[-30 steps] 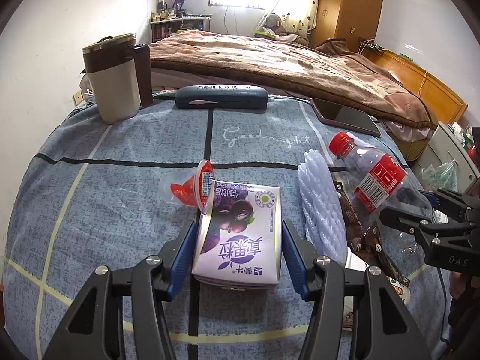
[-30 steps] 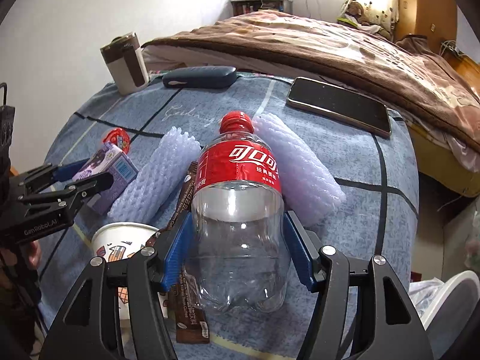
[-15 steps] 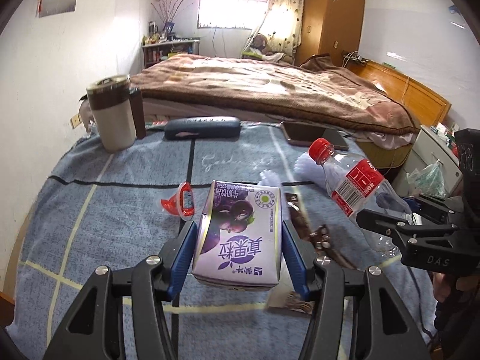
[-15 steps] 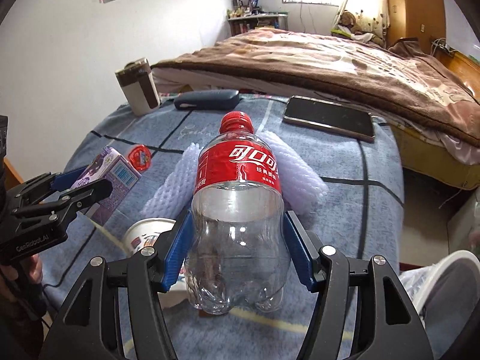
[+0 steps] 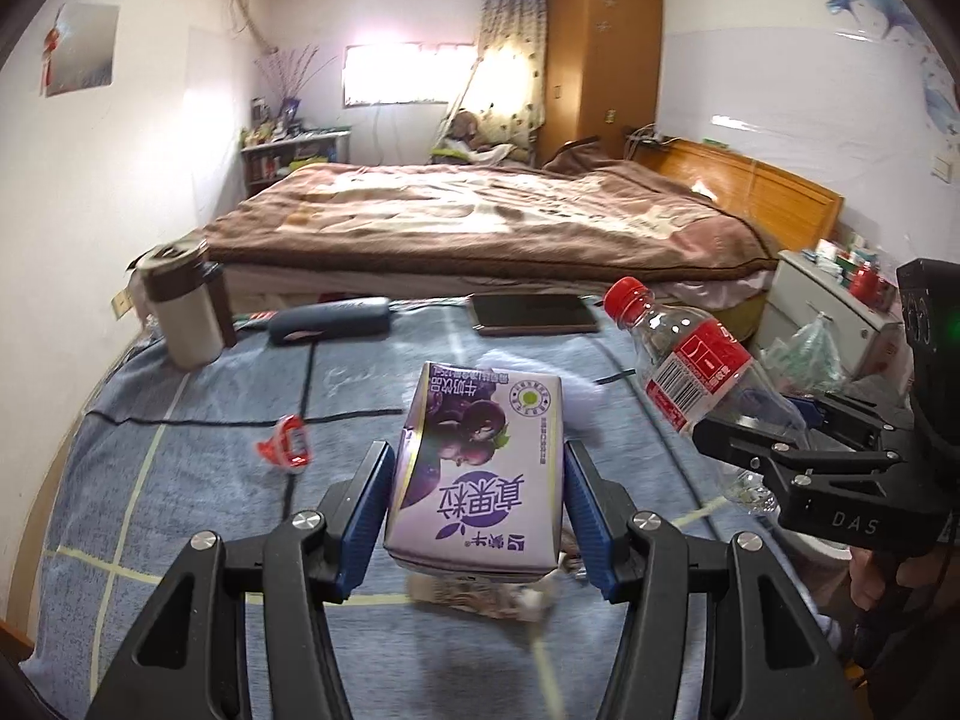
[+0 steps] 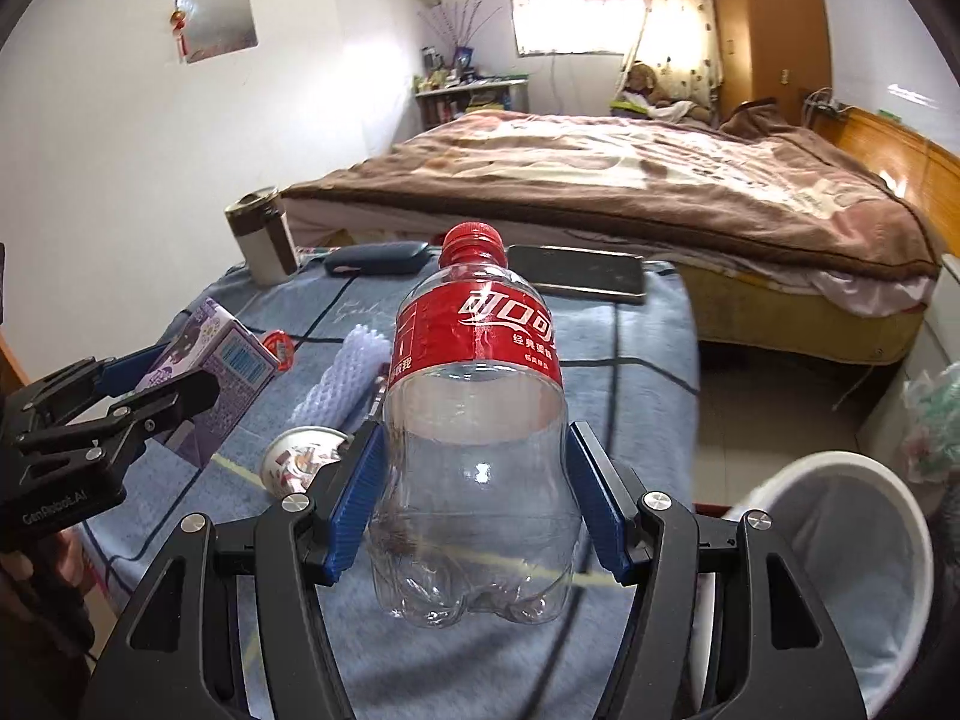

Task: Collect trash
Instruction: 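Carry the juice box and bottle toward the bin with both grippers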

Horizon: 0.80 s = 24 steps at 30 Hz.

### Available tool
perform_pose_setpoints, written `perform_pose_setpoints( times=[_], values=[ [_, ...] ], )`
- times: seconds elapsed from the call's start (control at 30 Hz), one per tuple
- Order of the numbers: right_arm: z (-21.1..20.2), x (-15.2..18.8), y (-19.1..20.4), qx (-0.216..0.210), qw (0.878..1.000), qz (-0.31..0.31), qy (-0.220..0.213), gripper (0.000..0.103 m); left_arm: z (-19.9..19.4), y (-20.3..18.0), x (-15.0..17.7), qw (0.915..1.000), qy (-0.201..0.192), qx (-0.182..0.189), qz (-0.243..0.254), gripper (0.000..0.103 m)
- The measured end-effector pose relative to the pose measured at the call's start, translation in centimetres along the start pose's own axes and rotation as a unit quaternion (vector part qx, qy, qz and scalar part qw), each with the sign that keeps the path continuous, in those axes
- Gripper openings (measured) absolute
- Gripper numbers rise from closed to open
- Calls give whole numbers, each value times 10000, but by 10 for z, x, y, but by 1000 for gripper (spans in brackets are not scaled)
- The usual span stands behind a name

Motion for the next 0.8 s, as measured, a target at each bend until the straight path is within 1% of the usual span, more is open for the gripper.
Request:
perform_pose_setpoints(
  times=[0.2,0.4,0.6,0.8],
  values=[
    [-23,4,-17,208,9995,137,-192,63,-4,-35,-5,9994,-81,253,208,58],
    [-43,13,-44,494,9972,437,-342,63,-4,-75,-6,9975,-109,538,439,58],
    [-57,24,-68,806,9939,661,-361,63,-2,-115,-5,9943,-118,856,625,58],
    [-71,40,-97,1157,9884,929,-332,63,6,-159,0,9889,-6,1243,815,58]
  ],
)
Point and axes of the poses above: each gripper's, at about its wrist camera, not at the fingertips, and z roughly the way its jaws point, y to its left, x to its underside, the point moved 5 cm from there along z, roughly the way its jaws point
